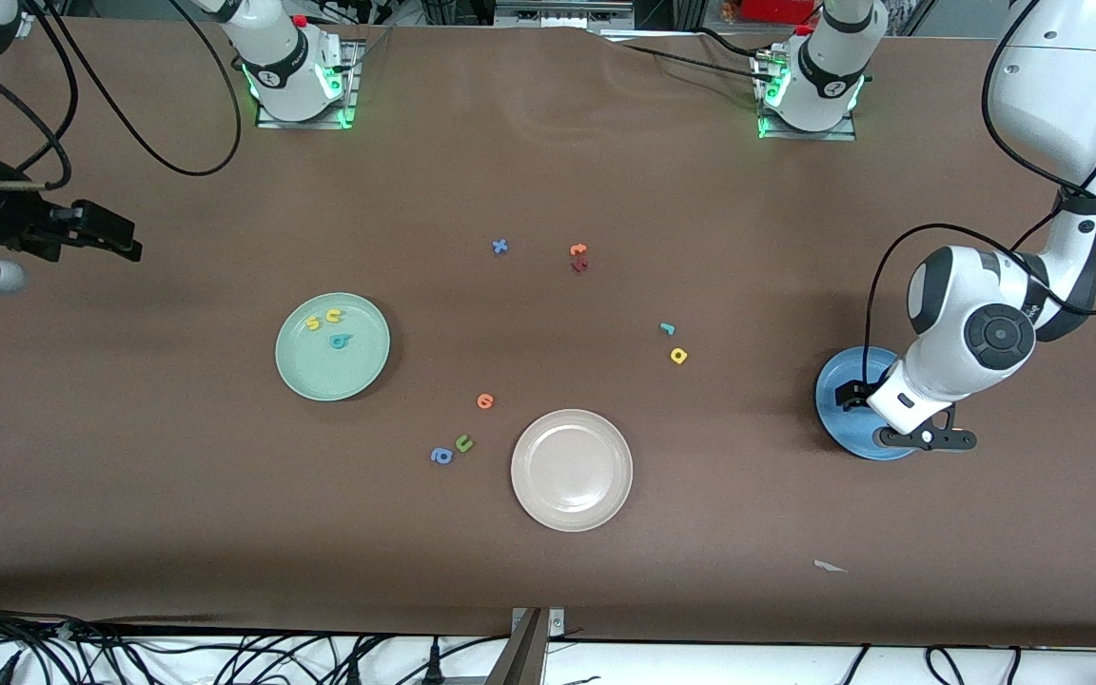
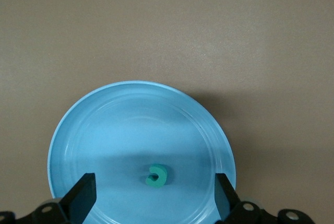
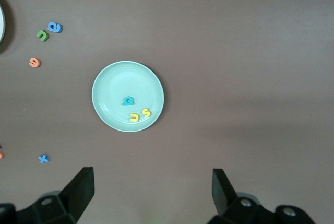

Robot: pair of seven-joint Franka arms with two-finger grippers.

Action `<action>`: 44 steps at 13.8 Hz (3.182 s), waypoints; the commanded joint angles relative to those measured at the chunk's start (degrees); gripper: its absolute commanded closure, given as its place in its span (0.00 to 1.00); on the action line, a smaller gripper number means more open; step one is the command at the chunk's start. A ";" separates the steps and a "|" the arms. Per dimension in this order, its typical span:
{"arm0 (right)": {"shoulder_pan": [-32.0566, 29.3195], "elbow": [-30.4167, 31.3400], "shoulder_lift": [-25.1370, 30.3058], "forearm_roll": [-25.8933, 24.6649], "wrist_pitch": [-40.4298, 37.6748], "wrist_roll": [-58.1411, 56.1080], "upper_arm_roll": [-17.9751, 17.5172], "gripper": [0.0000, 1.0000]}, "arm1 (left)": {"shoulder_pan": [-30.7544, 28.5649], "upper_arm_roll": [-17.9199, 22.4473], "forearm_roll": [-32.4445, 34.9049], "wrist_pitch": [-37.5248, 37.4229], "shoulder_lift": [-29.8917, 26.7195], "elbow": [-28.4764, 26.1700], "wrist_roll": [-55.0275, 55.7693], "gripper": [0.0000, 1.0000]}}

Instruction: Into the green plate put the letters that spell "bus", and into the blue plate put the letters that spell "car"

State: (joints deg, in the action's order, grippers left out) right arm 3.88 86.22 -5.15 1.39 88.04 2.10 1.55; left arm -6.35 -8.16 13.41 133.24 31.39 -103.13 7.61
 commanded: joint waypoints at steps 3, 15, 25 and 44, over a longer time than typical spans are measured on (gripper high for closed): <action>-3.09 5.71 4.54 -1.48 1.88 0.54 -2.78 0.00 | -0.33 -0.28 1.71 -0.70 0.16 0.83 -0.22 0.00; -2.39 3.87 2.78 -2.62 -0.15 0.54 -1.20 0.00 | 0.02 -0.37 -0.23 -1.06 0.07 0.91 -0.14 0.00; -2.39 3.69 2.87 -3.94 -0.41 -0.34 -1.20 0.00 | 0.11 -0.37 -0.23 -1.06 -0.01 0.91 -0.05 0.00; -2.74 2.81 2.60 -4.47 -2.26 -0.43 1.09 0.00 | 15.65 -2.65 -11.04 -14.85 0.86 8.56 18.57 0.00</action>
State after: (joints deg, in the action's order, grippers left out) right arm 1.49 90.08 -2.35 -2.63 86.93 1.99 2.97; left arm 7.00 -11.42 3.76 119.31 31.59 -95.49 22.76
